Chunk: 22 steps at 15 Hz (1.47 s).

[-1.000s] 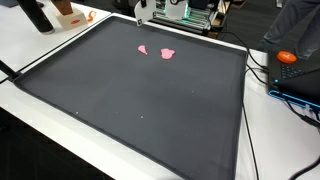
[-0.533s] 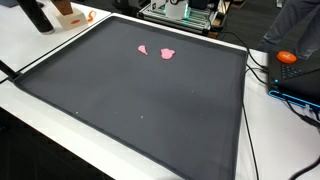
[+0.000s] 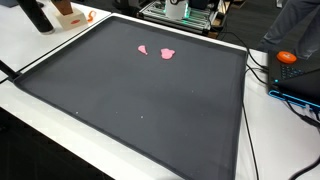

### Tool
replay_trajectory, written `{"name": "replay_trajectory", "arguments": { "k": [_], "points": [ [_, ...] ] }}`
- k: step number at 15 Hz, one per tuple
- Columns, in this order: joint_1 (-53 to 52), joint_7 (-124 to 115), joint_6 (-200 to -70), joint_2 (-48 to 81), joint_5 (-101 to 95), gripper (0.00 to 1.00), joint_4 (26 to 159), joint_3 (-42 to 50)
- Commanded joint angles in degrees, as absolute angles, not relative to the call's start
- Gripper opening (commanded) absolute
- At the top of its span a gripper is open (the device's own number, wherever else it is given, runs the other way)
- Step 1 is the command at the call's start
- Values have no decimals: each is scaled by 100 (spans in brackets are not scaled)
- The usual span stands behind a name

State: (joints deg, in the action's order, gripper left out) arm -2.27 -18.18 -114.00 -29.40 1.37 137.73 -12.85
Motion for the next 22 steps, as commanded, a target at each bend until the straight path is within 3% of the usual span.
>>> {"name": "replay_trajectory", "arguments": {
  "k": [1,10,22],
  "points": [
    [-304,-1849,-11385,-2918,98,4,13764,-1205],
    [-302,-1848,-11385,-2887,99,1,13769,-1193],
    [-56,-1358,-12702,-1298,151,1,13579,-494]
  ]
}}
